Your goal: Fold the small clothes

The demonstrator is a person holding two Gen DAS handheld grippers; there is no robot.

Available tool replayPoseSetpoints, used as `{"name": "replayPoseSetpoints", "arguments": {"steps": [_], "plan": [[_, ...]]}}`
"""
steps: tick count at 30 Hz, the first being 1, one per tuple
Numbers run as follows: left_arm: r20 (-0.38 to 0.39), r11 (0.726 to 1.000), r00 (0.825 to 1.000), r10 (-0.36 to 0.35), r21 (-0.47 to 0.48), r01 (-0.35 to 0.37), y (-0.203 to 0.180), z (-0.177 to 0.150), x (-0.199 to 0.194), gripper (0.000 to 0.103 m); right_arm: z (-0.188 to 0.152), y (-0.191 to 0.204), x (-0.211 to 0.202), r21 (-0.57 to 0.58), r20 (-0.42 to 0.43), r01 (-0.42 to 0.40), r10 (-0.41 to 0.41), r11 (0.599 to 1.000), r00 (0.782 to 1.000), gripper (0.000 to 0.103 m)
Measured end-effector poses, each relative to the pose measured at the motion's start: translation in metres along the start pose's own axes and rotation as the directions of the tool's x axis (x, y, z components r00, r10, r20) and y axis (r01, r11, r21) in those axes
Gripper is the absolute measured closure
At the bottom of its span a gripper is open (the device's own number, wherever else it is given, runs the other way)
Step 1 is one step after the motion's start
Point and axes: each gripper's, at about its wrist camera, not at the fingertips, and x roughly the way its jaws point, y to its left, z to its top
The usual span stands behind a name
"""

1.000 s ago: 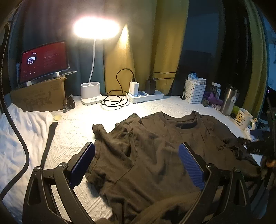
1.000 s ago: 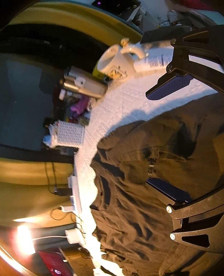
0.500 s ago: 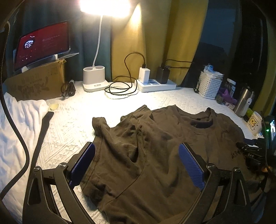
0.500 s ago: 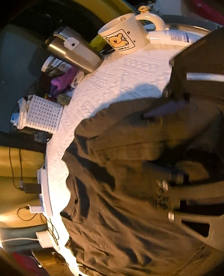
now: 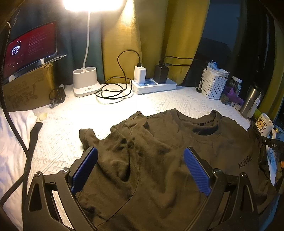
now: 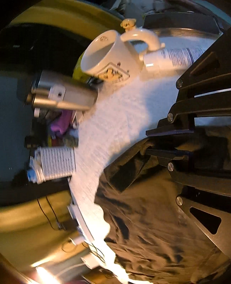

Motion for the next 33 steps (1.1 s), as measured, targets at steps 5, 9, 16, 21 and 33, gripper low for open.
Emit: {"name": "replayPoseSetpoints", "arguments": {"steps": [5, 9, 16, 21, 33], "plan": [[0.01, 1.0, 1.0, 0.003, -0.013, -0.002, 0.004, 0.004, -0.001, 0.006, 0.007, -0.007, -0.01, 0.02, 0.025, -0.008, 0.007, 1.0, 1.0, 0.091], [0.027, 0.999, 1.0, 0.006, -0.032, -0.005, 0.012, 0.009, -0.004, 0.006, 0.019, -0.005, -0.026, 0.019, 0.066, -0.013, 0.011, 1.0, 0.998, 0.091], [0.065, 0.998, 0.998, 0.003, -0.064, 0.001, 0.032, 0.015, -0.012, 0.006, 0.038, 0.018, -0.058, -0.011, 0.127, -0.054, 0.055, 0.998, 0.99, 0.091], [0.053, 0.996, 0.999, -0.004, -0.088, 0.008, 0.047, 0.009, -0.011, 0.006, 0.039, 0.048, -0.055, -0.069, 0.106, -0.088, 0.095, 0.994, 0.99, 0.091], [0.011, 0.988, 0.999, 0.03, -0.149, -0.028, 0.081, -0.002, -0.008, 0.006, -0.002, 0.106, 0.013, -0.13, -0.108, -0.197, 0.183, 0.972, 0.977, 0.091]]}}
